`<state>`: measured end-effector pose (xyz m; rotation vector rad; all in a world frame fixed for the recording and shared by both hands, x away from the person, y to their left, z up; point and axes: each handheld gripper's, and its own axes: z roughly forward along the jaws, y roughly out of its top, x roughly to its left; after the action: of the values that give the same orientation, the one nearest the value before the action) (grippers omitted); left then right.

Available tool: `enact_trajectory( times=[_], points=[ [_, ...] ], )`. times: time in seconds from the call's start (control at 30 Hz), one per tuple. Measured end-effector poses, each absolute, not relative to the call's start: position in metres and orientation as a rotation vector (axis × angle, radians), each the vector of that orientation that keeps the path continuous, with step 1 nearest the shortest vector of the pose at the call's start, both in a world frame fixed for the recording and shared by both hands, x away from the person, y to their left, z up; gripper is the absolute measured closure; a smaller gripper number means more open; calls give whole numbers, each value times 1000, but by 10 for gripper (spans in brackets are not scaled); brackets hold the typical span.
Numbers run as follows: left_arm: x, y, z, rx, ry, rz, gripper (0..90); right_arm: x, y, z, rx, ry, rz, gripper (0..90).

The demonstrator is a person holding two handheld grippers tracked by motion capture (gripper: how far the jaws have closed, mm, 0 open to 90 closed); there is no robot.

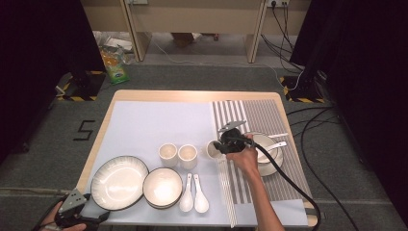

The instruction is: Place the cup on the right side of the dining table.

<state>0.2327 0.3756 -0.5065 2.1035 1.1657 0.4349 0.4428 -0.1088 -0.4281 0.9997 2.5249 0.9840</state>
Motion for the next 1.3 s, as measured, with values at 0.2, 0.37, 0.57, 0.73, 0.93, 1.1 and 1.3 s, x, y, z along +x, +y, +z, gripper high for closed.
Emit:
enact_trajectory(
  times=[0.2, 0.37, 0.57, 0.73, 0.93, 1.1, 1.3],
  points=[
    [233, 376, -506, 2105, 1166, 432, 0, 451, -109, -415, 1020, 2488, 991, 817],
    [233, 376, -506, 2105, 1166, 432, 0, 460, -109, -406, 1067, 2450, 994, 817],
    [233, 376, -506, 2104, 1165, 432, 0, 471, -112, -402, 1136, 2418, 978, 817],
    [233, 376, -506, 2103, 1165, 433, 0, 481, -117, -403, 1189, 2396, 908, 816],
    [233, 376, -506, 2103, 1164, 432, 0, 491, -119, -405, 1225, 2382, 857, 817],
    [233, 376, -507, 2099, 1165, 439, 0, 499, -119, -409, 1254, 2377, 817, 817],
    [233, 376, -507, 2102, 1164, 434, 0, 506, -117, -415, 1294, 2377, 766, 817]
  ],
)
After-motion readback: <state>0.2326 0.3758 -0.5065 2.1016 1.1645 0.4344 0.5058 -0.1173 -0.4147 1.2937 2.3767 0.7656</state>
